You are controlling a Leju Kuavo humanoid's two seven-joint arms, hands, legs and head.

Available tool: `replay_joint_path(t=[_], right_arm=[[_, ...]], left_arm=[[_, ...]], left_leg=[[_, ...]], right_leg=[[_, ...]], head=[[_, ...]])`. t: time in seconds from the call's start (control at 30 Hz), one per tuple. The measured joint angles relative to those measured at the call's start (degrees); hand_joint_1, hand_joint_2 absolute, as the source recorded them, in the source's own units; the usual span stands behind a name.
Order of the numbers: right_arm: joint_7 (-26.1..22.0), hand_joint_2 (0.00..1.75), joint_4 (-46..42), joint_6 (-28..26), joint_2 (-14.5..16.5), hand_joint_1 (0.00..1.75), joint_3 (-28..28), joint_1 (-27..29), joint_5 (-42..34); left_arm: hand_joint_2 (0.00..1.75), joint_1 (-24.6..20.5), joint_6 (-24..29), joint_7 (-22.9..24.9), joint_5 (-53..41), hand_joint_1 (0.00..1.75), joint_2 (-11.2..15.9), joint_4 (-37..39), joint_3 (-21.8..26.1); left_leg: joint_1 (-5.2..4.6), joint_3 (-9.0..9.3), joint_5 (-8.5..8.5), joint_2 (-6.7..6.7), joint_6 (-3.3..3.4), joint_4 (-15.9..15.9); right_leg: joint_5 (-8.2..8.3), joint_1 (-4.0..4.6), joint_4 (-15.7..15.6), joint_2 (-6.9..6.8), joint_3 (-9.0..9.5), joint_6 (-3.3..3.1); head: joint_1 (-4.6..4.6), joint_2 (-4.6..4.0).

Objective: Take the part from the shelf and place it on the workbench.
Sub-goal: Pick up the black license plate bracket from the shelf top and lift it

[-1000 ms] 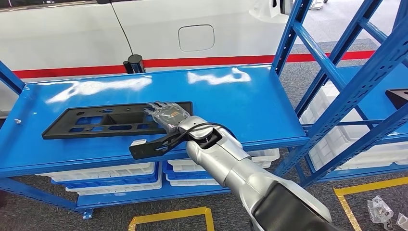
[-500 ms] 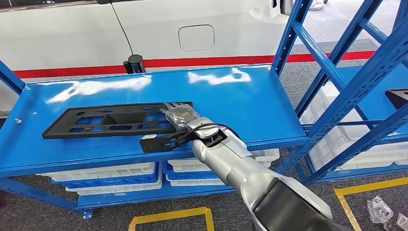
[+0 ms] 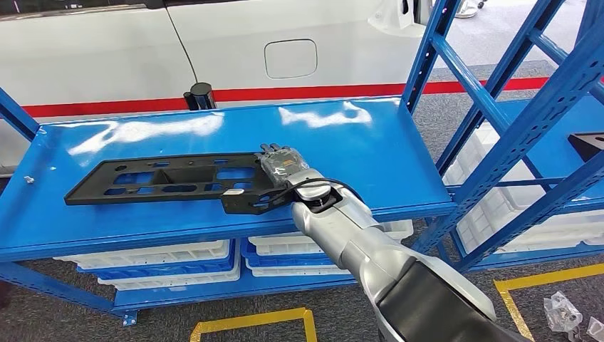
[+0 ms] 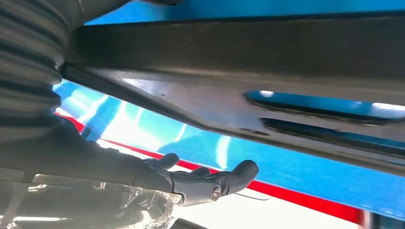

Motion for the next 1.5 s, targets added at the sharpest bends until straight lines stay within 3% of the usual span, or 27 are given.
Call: replay_joint_path(t=[0.03,0.07,0.17,0.2,0.87,1.13,1.27,1.3,1.5], right_arm=[[0.4,1.75,0.1,0.0,-0.1,0.0,0.0,-0.1,0.2],[0.8,1.75,0.3,0.0,-0.2,0.17,-0.1,-0.2,0.3],[1.7,1.75,0.6,0.0,-0.5,1.4,-0.5,-0.4,0.6],[1.9,1.75,0.7,0.0,-0.6,1.64,-0.7,-0.4,0.7],[2.0,1.75,1.4,0.7,-1.3,1.75,-1.6,-0.4,1.9],[1.4,1.75,1.5,0.4,-1.2,1.68,-2.8,-0.4,2.8],[1.4,1.75,1.6,0.2,-1.1,0.08,-2.9,-0.3,3.1],[1.4,1.75,1.6,0.1,-1.1,0.0,-3.0,-0.3,3.2],[1.7,1.75,1.7,-1.0,-1.0,0.0,-3.6,-0.4,3.9]], left_arm=[[0.0,0.0,0.0,0.0,0.1,0.0,0.0,0.0,0.0],[0.0,0.0,0.0,0.0,0.1,0.0,0.0,0.0,0.0],[0.0,0.1,0.2,-0.1,0.2,0.0,0.0,0.0,0.0],[0.0,0.1,0.3,-0.1,0.2,0.0,0.0,0.0,0.0],[0.0,0.2,0.5,-0.2,0.2,0.0,-0.1,0.0,0.0],[0.0,0.2,0.2,-0.2,0.2,0.0,-0.3,0.0,0.0],[0.0,0.2,0.2,-0.2,0.3,0.0,-0.4,0.0,0.0],[0.0,0.2,0.2,-0.2,0.3,0.0,-0.4,0.0,0.0],[0.0,0.3,0.4,-0.3,0.4,0.0,-0.4,0.0,0.0]], left_leg=[[0.0,0.03,0.0,0.0,0.0,0.0],[0.0,0.05,-0.01,0.0,-0.01,0.0],[0.0,0.11,-0.03,0.0,-0.04,0.0],[0.0,0.12,-0.03,0.0,-0.04,0.0],[0.0,0.13,-0.04,0.0,-0.05,0.0],[0.0,0.14,-0.04,0.01,-0.05,0.0],[0.0,0.13,-0.04,0.01,-0.05,0.0],[0.0,0.13,-0.04,0.01,-0.05,0.0],[0.0,0.12,-0.04,0.01,-0.05,0.0]], right_leg=[[0.0,0.0,0.0,0.0,0.03,0.0],[-0.01,0.0,0.0,0.0,0.05,-0.01],[-0.01,0.0,0.0,0.0,0.12,-0.01],[-0.01,0.0,0.0,0.0,0.13,-0.01],[-0.01,0.0,0.0,0.0,0.14,-0.01],[-0.01,0.0,0.0,0.0,0.15,-0.02],[-0.01,0.0,0.0,0.01,0.14,-0.02],[-0.01,0.0,0.0,0.0,0.14,-0.02],[-0.01,0.0,0.0,0.0,0.13,-0.02]], head=[[0.0,0.0],[0.0,0.0],[0.01,0.0],[0.02,0.0],[0.0,0.0],[0.0,0.0],[0.0,0.0],[0.01,0.0],[0.01,0.0]])
